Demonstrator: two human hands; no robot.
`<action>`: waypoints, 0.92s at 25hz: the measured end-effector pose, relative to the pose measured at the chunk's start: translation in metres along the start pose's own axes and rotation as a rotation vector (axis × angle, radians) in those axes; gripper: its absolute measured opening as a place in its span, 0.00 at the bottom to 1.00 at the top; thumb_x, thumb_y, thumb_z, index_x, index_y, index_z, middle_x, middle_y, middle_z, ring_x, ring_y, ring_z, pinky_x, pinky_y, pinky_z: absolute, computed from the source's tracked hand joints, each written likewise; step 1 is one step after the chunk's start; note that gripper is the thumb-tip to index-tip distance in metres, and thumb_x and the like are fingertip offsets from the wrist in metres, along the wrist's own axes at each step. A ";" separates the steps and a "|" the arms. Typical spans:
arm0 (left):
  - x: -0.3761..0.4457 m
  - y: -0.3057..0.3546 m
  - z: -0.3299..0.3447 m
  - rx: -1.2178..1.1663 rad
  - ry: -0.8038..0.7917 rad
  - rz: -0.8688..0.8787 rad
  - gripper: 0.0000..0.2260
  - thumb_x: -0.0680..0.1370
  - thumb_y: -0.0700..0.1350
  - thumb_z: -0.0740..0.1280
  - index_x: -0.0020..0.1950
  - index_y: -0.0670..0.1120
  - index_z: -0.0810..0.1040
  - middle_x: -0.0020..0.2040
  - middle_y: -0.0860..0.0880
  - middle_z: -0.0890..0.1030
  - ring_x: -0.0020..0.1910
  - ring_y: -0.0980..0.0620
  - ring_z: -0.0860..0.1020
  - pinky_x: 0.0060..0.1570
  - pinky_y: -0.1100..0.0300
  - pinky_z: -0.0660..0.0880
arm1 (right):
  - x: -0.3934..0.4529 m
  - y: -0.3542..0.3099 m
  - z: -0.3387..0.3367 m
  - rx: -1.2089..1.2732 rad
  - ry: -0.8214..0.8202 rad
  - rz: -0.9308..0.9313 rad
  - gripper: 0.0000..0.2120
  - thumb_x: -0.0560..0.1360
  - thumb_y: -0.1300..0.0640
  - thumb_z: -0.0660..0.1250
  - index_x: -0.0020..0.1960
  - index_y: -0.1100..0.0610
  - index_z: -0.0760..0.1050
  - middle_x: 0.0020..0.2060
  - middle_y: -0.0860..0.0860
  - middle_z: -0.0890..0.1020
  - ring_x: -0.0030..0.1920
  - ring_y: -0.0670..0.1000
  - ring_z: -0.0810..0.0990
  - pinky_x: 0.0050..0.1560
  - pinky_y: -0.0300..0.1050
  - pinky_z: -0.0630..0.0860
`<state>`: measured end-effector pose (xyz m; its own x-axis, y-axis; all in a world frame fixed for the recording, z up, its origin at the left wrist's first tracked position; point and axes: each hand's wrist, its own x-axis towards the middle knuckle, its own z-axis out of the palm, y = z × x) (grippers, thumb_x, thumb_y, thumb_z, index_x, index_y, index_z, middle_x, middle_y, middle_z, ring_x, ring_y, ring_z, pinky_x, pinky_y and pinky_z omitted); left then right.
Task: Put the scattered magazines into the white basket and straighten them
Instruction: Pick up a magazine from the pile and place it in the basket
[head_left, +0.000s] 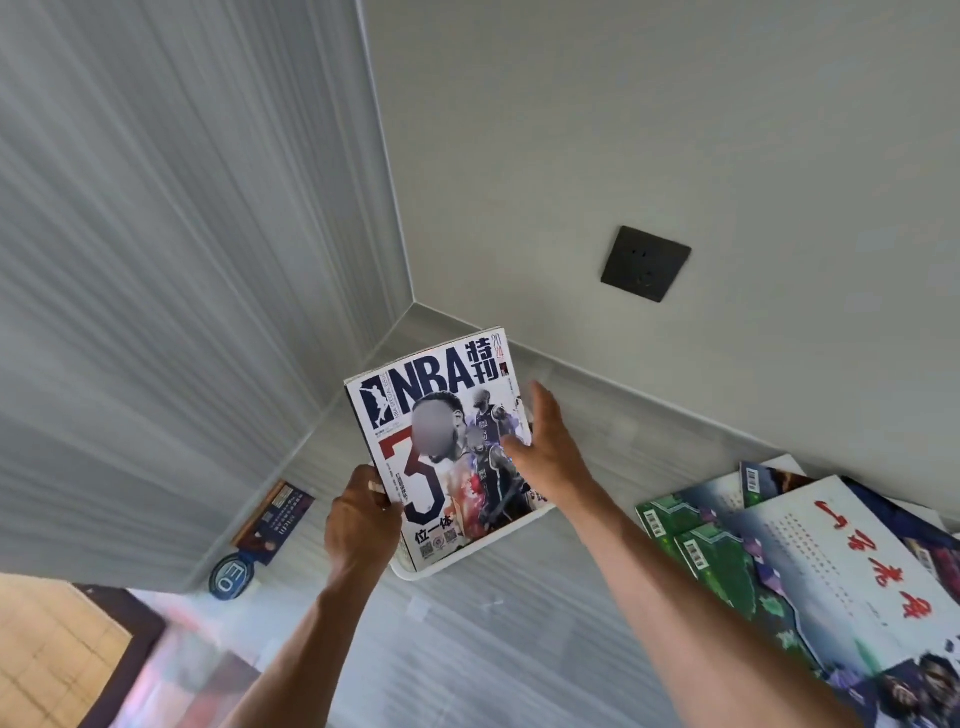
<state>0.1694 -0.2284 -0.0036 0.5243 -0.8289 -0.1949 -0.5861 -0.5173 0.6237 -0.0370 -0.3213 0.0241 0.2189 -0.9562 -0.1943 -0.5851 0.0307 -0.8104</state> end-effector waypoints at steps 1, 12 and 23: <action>0.001 0.000 0.000 -0.010 0.011 0.006 0.12 0.73 0.37 0.68 0.55 0.47 0.77 0.47 0.45 0.87 0.34 0.43 0.84 0.34 0.54 0.80 | -0.005 0.003 0.002 -0.184 0.011 -0.014 0.32 0.77 0.57 0.65 0.77 0.53 0.54 0.76 0.53 0.62 0.70 0.55 0.69 0.69 0.52 0.67; -0.038 0.015 0.023 0.044 -0.040 0.264 0.18 0.71 0.35 0.71 0.60 0.43 0.78 0.60 0.42 0.81 0.54 0.41 0.80 0.46 0.49 0.79 | -0.082 0.073 -0.008 -0.372 -0.285 -0.073 0.25 0.81 0.45 0.57 0.76 0.50 0.62 0.78 0.48 0.59 0.79 0.49 0.44 0.75 0.49 0.55; -0.165 0.073 0.119 -0.134 -0.474 0.435 0.21 0.71 0.31 0.65 0.61 0.44 0.79 0.59 0.47 0.81 0.58 0.49 0.79 0.56 0.55 0.76 | -0.233 0.232 -0.089 -0.760 0.104 0.655 0.40 0.77 0.39 0.59 0.80 0.53 0.43 0.80 0.57 0.45 0.78 0.61 0.48 0.76 0.63 0.53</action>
<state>-0.0334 -0.1545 -0.0163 -0.0906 -0.9762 -0.1971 -0.5851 -0.1080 0.8038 -0.2929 -0.1174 -0.0694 -0.3719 -0.8392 -0.3967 -0.9164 0.4001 0.0127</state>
